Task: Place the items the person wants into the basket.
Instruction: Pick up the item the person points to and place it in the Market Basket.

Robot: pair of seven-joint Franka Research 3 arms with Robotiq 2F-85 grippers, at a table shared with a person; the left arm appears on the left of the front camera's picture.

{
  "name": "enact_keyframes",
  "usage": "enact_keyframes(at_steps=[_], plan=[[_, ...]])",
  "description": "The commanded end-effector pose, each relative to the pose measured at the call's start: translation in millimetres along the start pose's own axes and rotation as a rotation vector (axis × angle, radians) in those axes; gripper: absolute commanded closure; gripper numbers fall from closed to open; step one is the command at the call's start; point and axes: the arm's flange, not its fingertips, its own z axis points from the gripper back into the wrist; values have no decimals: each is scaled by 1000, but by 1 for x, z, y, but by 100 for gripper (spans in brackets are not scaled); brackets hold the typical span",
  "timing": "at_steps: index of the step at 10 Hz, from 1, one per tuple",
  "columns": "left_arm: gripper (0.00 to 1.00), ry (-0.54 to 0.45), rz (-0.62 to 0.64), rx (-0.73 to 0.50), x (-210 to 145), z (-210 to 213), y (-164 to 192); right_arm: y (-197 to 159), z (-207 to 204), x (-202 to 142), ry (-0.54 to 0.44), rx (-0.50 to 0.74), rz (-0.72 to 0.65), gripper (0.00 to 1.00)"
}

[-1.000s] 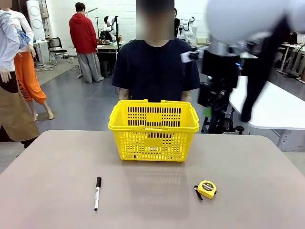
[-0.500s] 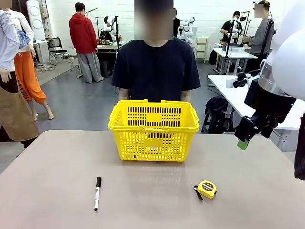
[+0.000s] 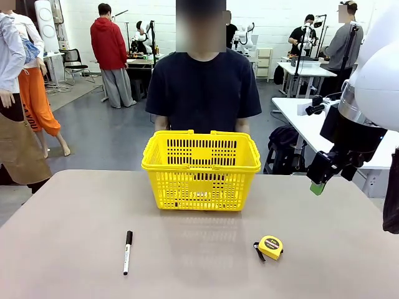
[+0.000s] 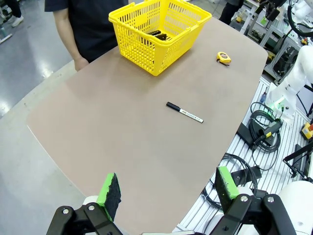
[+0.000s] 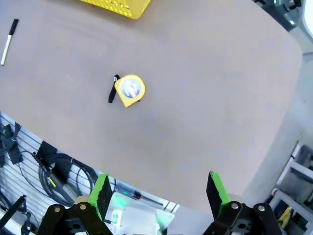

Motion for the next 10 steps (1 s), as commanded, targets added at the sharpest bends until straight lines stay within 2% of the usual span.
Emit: enact_keyframes(at_steps=[1,5,6,8,10], plan=[[0,-16,-21,-11,-1,2,1,1,0,-2,4,4,11,0],[0,-16,-21,-11,-1,2,1,0,1,0,-1,-1,1,0],[0,-16,-21,-11,-1,2,1,-28,37,-28,-137,158,72,0],[0,-16,-21,-11,-1,2,1,-87,90,-62,-324,380,153,0],[0,-16,-21,-11,-1,2,1,-155,110,-88,-524,533,262,0]])
